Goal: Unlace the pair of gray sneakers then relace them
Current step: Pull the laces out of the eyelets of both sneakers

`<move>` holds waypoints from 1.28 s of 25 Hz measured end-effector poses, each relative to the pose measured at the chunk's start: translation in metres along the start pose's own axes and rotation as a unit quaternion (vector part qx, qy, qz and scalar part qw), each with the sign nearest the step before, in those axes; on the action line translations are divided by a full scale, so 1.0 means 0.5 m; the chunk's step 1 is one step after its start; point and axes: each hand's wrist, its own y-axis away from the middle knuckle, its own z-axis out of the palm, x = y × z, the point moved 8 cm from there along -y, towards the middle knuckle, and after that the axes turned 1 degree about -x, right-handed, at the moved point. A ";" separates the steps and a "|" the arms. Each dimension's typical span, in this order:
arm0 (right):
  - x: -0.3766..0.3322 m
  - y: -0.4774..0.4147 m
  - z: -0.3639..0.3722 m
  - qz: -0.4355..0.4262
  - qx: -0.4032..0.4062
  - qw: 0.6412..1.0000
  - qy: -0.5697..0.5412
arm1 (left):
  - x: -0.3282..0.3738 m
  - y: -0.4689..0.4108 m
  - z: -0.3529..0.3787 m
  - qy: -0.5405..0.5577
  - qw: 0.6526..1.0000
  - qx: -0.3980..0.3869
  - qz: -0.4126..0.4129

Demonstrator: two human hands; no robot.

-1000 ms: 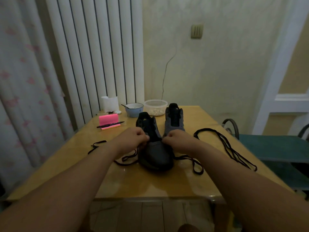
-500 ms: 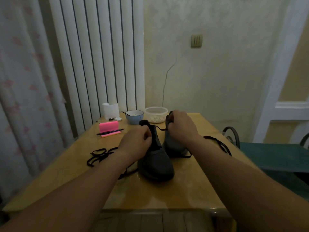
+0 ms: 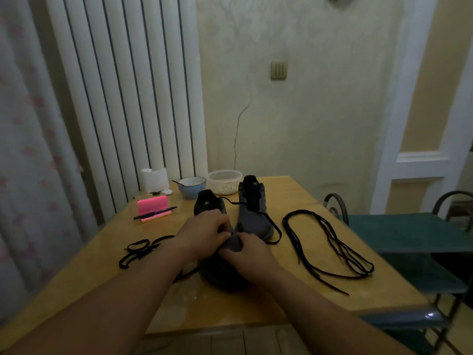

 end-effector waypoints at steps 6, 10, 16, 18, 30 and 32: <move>0.019 -0.023 0.057 0.041 0.077 0.983 0.161 | 0.008 -0.010 0.011 -0.093 0.995 -0.025 0.005; 0.032 -0.038 0.065 0.051 0.056 0.981 0.179 | 0.003 -0.021 0.013 -0.079 0.993 -0.085 -0.021; 0.033 -0.015 0.037 0.076 0.039 0.988 0.131 | 0.008 -0.038 0.023 -0.047 0.996 -0.056 -0.042; 0.040 -0.024 0.035 0.084 0.050 0.990 0.104 | 0.012 -0.031 0.012 -0.041 0.998 -0.027 -0.027; 0.017 -0.025 0.039 0.038 0.083 0.988 0.122 | -0.028 -0.002 0.019 0.195 0.964 -0.128 -0.128; 0.020 -0.035 0.038 0.027 0.079 0.987 0.140 | -0.027 -0.010 0.030 0.189 0.962 -0.145 -0.135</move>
